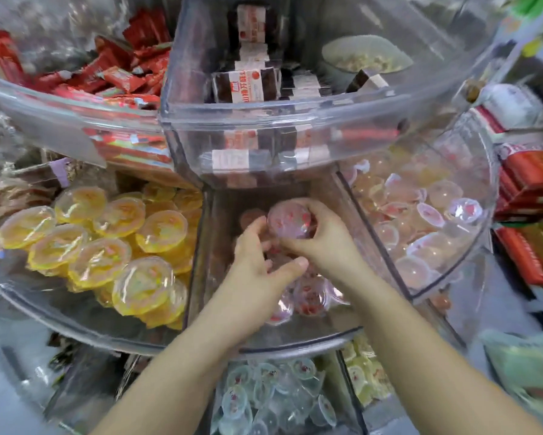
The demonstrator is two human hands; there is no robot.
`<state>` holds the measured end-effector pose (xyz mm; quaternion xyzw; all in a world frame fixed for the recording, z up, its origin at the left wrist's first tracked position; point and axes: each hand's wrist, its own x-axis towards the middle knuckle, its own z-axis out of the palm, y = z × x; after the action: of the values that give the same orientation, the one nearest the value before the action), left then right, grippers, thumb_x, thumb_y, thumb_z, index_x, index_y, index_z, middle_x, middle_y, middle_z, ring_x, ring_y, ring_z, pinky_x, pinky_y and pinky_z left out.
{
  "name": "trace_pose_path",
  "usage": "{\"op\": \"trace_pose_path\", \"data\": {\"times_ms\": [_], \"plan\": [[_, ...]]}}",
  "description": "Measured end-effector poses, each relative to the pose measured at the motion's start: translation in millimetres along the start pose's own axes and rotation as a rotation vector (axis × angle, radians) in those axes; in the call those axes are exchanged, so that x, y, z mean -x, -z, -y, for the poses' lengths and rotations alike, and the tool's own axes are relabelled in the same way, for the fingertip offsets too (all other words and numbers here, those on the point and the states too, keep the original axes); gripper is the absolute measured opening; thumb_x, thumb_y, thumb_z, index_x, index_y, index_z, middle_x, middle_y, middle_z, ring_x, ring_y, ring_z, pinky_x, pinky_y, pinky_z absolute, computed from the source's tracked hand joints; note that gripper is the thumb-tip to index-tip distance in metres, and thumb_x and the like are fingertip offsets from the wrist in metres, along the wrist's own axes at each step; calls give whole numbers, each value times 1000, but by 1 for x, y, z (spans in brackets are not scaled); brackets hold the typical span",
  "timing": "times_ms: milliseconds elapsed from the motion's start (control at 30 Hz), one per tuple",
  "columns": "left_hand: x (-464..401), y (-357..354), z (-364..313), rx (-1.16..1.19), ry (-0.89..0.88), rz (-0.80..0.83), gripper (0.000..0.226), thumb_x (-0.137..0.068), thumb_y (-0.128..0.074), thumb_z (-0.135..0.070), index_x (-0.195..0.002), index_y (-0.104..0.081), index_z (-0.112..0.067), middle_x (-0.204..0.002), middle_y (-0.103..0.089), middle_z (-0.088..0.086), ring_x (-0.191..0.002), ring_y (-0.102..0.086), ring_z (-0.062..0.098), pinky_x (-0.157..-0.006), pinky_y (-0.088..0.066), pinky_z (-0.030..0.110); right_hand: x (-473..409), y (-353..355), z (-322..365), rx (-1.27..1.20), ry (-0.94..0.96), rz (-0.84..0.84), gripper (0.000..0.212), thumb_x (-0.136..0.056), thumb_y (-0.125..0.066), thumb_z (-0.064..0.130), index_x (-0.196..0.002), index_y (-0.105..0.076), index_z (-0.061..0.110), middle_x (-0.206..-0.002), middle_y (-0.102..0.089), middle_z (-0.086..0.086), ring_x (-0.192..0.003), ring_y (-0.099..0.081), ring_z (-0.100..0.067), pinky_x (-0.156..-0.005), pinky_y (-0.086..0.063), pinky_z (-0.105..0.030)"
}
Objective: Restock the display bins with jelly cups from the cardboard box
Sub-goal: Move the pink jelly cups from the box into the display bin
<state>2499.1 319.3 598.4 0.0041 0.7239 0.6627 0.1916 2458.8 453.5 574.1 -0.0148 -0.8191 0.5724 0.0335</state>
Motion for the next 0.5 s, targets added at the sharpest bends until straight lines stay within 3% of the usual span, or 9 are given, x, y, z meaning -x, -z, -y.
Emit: {"op": "trace_pose_path", "data": {"times_ms": [133,267,367,500], "plan": [[-42,-10,15,289,98,-169,45,-86,-60,-16,-130,-48,-19,-115,-66,3,-103,-64,14,-83,-50,27,-30,-12,-14,21,-57,21,41,-66,-78,9,-100,-61,24,-89,-65,11,-82,-61,-2,-69,-46,-3],[-64,-6,18,407,160,-352,42,-84,-59,-17,-124,-52,-6,-99,-68,13,-77,-69,17,-66,-57,29,-52,-29,-19,103,-41,140,36,-80,-61,6,-113,-61,21,-112,-66,-3,-106,-60,-18,-96,-47,-31],[-69,-4,20,434,165,-415,42,-85,-58,-16,-126,-50,-10,-107,-68,13,-93,-68,24,-81,-56,37,-67,-39,-21,207,-21,247,28,-88,-52,11,-114,-59,17,-117,-64,-9,-111,-58,-25,-100,-44,-41],[-69,0,28,456,153,-420,36,-86,-56,-16,-121,-56,-10,-101,-72,8,-91,-70,18,-75,-56,29,-75,-47,-28,309,-54,254,31,-83,-60,17,-114,-55,15,-114,-64,-10,-109,-58,-28,-96,-46,-46]]}}
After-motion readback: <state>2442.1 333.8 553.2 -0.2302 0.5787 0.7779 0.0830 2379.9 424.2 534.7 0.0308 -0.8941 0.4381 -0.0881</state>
